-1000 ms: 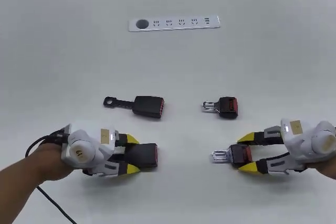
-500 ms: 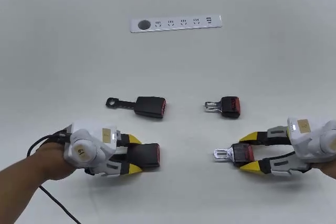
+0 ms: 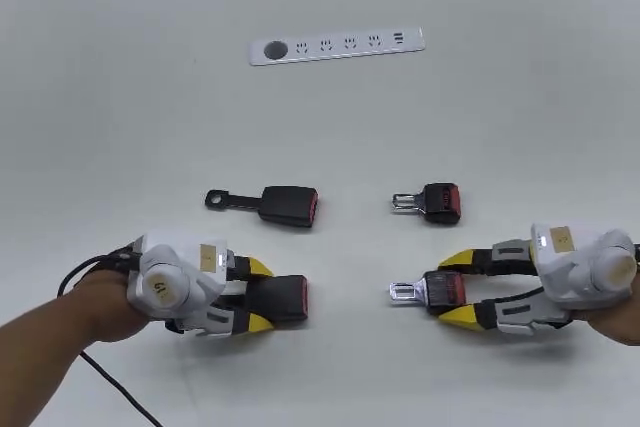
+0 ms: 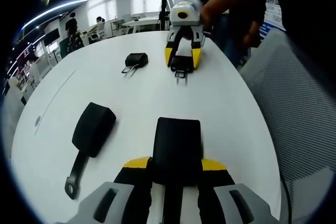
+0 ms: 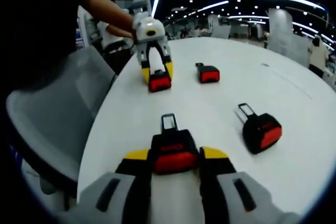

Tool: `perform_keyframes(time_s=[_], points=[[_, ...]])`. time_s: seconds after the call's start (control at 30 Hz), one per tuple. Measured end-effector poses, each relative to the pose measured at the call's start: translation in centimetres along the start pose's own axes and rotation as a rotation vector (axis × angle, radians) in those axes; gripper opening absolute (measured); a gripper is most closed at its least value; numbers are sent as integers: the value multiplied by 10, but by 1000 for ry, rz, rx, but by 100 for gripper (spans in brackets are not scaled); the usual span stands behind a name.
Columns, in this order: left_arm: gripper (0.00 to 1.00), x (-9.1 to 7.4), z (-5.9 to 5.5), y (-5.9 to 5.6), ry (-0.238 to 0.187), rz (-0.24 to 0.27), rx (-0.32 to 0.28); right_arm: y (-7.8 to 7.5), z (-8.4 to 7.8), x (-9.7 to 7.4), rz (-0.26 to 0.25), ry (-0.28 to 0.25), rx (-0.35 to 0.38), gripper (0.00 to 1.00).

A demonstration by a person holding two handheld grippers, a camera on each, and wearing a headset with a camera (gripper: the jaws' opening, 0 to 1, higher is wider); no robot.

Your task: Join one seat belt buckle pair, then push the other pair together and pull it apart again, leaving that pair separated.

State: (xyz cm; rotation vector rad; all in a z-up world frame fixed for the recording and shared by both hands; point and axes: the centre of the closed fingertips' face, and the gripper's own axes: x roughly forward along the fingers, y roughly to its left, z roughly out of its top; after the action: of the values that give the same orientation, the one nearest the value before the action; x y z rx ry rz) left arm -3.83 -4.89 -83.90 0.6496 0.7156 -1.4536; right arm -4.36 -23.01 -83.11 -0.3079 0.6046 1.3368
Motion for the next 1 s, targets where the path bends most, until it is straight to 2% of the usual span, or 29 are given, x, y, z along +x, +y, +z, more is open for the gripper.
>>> perform_keyframes(time_s=[0.33,1.0], points=[[34,0,-1,1,3,-2,0,1,11,21,17,-21,-15,35],[34,-1,2,0,8,-6,2,17,40,67,44,-49,-33,35]])
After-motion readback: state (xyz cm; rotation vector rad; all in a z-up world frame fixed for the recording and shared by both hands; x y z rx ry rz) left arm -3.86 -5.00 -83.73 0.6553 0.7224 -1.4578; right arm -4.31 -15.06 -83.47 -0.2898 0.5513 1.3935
